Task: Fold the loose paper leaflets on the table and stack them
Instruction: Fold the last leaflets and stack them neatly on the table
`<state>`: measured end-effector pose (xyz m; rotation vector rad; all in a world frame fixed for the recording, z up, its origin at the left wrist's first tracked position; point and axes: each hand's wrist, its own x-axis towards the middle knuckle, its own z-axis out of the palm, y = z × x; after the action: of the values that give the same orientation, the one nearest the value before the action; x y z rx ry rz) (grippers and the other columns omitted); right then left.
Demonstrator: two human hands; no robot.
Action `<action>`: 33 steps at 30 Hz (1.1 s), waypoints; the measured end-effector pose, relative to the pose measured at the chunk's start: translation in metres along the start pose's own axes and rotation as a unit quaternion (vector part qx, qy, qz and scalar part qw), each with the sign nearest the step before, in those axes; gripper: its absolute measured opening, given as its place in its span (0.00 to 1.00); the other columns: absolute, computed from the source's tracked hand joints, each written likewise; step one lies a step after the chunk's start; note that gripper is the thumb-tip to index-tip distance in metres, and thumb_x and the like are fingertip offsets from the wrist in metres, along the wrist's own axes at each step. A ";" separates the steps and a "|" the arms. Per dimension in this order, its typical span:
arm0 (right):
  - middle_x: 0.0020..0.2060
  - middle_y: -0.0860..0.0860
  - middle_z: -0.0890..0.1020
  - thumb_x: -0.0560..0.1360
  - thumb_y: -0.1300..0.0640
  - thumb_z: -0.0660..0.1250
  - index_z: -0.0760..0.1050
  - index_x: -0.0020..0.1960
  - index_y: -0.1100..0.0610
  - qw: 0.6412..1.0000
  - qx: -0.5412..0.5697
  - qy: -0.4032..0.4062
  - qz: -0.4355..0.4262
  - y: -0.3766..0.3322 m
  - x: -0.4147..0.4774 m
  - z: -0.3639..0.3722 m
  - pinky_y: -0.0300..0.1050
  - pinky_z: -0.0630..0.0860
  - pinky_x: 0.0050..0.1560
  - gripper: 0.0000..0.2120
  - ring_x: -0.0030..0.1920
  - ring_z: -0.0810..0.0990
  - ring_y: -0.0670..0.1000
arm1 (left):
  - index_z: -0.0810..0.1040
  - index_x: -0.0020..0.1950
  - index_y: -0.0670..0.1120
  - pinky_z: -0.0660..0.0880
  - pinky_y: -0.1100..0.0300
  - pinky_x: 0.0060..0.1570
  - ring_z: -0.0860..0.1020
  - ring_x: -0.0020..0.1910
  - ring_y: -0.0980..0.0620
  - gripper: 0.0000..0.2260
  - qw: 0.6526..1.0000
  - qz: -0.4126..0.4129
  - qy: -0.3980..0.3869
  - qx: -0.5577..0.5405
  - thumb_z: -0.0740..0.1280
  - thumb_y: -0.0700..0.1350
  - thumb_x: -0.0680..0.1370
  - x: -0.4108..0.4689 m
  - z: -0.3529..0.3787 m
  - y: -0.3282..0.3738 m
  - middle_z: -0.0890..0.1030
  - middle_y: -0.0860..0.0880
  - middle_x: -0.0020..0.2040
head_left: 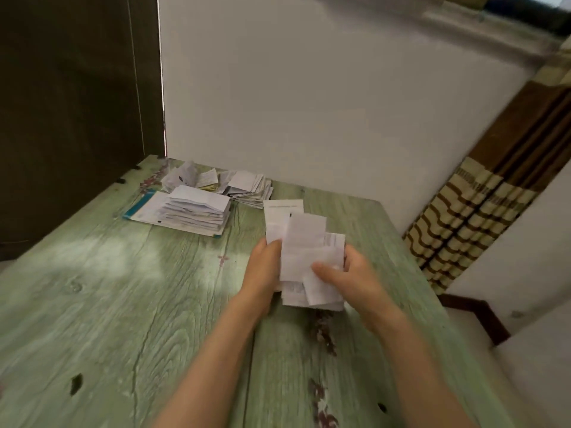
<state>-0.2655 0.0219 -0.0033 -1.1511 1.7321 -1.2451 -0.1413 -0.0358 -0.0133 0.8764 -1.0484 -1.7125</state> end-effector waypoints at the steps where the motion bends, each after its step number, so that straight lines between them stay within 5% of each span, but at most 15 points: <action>1: 0.53 0.49 0.80 0.74 0.63 0.69 0.70 0.59 0.54 1.000 -0.010 0.012 0.001 0.003 -0.001 0.001 0.43 0.80 0.50 0.16 0.52 0.80 0.48 | 0.78 0.41 0.46 0.74 0.62 0.32 0.80 0.36 0.53 0.12 1.000 0.002 -0.001 -0.007 0.57 0.39 0.80 0.001 0.000 -0.001 0.81 0.44 0.41; 5: 0.55 0.50 0.80 0.75 0.64 0.67 0.69 0.61 0.54 1.000 0.024 0.009 0.014 0.010 -0.004 0.000 0.44 0.79 0.52 0.17 0.54 0.80 0.49 | 0.78 0.49 0.49 0.78 0.65 0.35 0.83 0.39 0.56 0.12 0.999 0.021 -0.038 -0.019 0.57 0.51 0.81 -0.002 0.000 -0.005 0.84 0.51 0.41; 10: 0.55 0.51 0.80 0.75 0.64 0.67 0.70 0.61 0.54 0.999 0.035 -0.005 -0.010 0.014 -0.003 0.001 0.43 0.79 0.52 0.16 0.54 0.80 0.49 | 0.76 0.47 0.50 0.77 0.69 0.32 0.80 0.33 0.63 0.02 0.998 0.067 -0.003 0.020 0.64 0.44 0.79 -0.001 0.000 -0.010 0.81 0.52 0.42; 14: 0.52 0.55 0.81 0.75 0.63 0.67 0.70 0.53 0.51 0.999 0.026 0.022 -0.023 0.016 0.000 -0.004 0.40 0.80 0.44 0.11 0.49 0.82 0.51 | 0.75 0.47 0.51 0.79 0.61 0.39 0.80 0.39 0.56 0.03 0.998 0.052 0.028 -0.014 0.63 0.44 0.79 0.001 -0.001 -0.013 0.81 0.51 0.44; 21: 0.52 0.54 0.81 0.78 0.63 0.63 0.73 0.50 0.52 0.996 0.070 0.044 -0.033 0.016 0.002 0.000 0.52 0.79 0.53 0.07 0.52 0.81 0.54 | 0.75 0.53 0.48 0.80 0.61 0.41 0.81 0.42 0.55 0.04 0.998 0.060 0.027 0.000 0.63 0.45 0.79 0.005 -0.001 -0.016 0.82 0.49 0.48; 26: 0.49 0.51 0.78 0.79 0.62 0.60 0.71 0.49 0.53 0.983 0.100 0.140 -0.069 0.012 0.000 0.024 0.38 0.78 0.44 0.05 0.47 0.78 0.47 | 0.76 0.53 0.49 0.74 0.72 0.33 0.80 0.35 0.66 0.04 0.995 0.083 -0.016 0.047 0.63 0.45 0.79 0.000 0.002 -0.017 0.81 0.54 0.44; 30: 0.56 0.50 0.69 0.79 0.58 0.61 0.65 0.55 0.53 0.978 0.025 0.179 -0.102 0.016 0.000 0.034 0.42 0.73 0.58 0.07 0.57 0.71 0.49 | 0.76 0.53 0.49 0.74 0.72 0.33 0.81 0.35 0.65 0.07 0.992 0.079 -0.068 0.069 0.61 0.47 0.80 -0.008 0.012 -0.019 0.82 0.55 0.42; 33: 0.57 0.46 0.73 0.79 0.54 0.60 0.59 0.68 0.56 0.986 0.078 0.110 -0.101 0.020 -0.002 0.035 0.38 0.77 0.54 0.20 0.57 0.76 0.47 | 0.75 0.54 0.50 0.74 0.73 0.36 0.81 0.40 0.64 0.09 0.986 0.105 -0.072 0.108 0.65 0.50 0.76 -0.011 0.016 -0.020 0.82 0.55 0.45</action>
<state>-0.2381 0.0151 -0.0323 -1.1536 1.6675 -1.6551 -0.1582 -0.0168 -0.0240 0.7528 -1.3940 -1.5211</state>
